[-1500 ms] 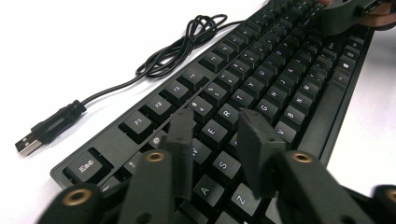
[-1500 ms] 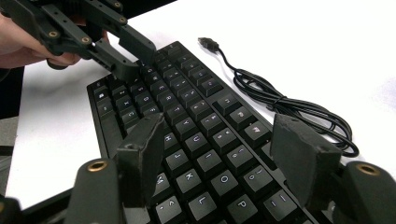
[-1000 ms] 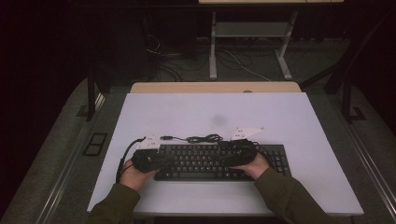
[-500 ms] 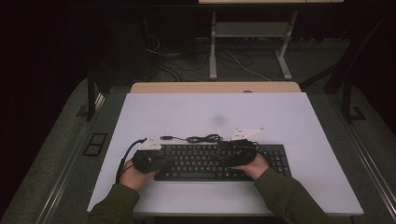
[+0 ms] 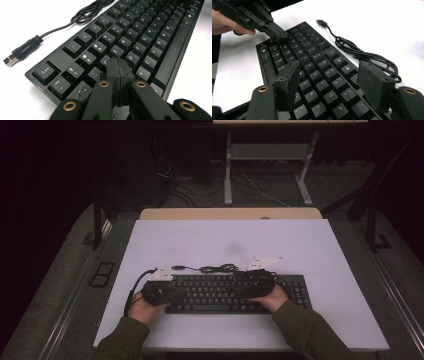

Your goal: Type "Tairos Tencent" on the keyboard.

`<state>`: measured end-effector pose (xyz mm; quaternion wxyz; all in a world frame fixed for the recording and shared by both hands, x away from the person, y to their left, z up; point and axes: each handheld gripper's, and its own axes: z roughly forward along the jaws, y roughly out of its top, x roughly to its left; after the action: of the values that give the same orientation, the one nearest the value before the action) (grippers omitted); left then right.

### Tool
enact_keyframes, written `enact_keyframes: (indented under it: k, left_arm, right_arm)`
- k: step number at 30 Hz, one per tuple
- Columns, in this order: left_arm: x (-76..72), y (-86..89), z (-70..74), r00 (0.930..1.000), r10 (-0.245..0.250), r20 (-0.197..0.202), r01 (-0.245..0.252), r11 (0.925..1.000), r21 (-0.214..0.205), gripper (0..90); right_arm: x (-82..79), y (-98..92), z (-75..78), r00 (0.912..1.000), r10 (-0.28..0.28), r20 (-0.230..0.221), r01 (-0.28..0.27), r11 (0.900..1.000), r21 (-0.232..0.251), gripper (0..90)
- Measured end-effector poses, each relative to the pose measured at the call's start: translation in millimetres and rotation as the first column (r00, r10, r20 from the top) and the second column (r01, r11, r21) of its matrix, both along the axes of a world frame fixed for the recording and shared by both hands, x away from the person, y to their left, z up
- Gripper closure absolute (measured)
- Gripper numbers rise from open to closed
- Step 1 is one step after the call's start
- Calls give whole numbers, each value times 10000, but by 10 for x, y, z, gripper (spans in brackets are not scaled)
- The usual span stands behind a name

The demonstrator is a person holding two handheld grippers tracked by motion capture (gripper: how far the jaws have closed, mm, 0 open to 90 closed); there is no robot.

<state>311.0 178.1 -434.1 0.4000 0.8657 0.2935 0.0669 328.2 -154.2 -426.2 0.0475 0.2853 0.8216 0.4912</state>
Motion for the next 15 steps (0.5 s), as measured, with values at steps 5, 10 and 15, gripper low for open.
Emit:
enact_keyframes:
  k: [5,10,15]
  left_arm:
    - [4,11,5,10000,-79,7,79,9999,74,887]
    - [-4,10,17,10000,39,38,-39,10000,-32,886]
    - [-9,0,23,9999,113,52,-113,9999,-98,885]
  right_arm:
    - [1,-1,-2,10000,-12,-1,12,10000,-4,340]
    - [1,-4,3,10000,-34,0,34,10000,11,340]
    - [5,-13,7,10000,-97,-12,97,10000,16,340]
